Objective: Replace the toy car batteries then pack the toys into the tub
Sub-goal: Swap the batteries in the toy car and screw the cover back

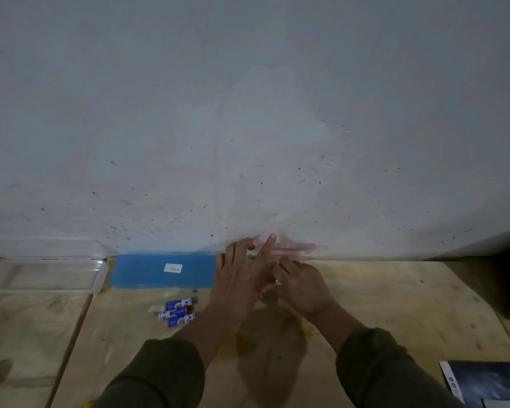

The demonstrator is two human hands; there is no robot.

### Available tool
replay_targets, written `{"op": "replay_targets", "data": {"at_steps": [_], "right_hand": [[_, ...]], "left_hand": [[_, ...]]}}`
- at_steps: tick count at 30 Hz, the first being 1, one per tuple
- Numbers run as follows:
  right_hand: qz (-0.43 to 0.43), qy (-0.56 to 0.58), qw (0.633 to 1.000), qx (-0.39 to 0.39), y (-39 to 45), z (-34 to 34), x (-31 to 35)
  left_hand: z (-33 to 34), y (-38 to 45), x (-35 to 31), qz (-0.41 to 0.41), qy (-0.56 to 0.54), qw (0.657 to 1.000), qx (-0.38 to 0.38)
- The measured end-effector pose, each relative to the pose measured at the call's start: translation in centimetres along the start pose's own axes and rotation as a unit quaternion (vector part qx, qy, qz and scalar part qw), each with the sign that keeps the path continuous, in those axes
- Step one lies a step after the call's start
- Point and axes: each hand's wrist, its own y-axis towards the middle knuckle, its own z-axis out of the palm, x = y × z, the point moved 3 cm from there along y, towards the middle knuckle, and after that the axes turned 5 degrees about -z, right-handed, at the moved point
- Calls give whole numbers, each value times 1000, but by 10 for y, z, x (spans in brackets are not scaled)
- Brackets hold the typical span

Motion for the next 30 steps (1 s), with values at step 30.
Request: {"op": "replay_targets", "data": {"at_steps": [30], "right_hand": [[214, -20, 971, 101, -69, 1, 24]], "left_hand": [[26, -36, -7, 52, 70, 990, 115]]}}
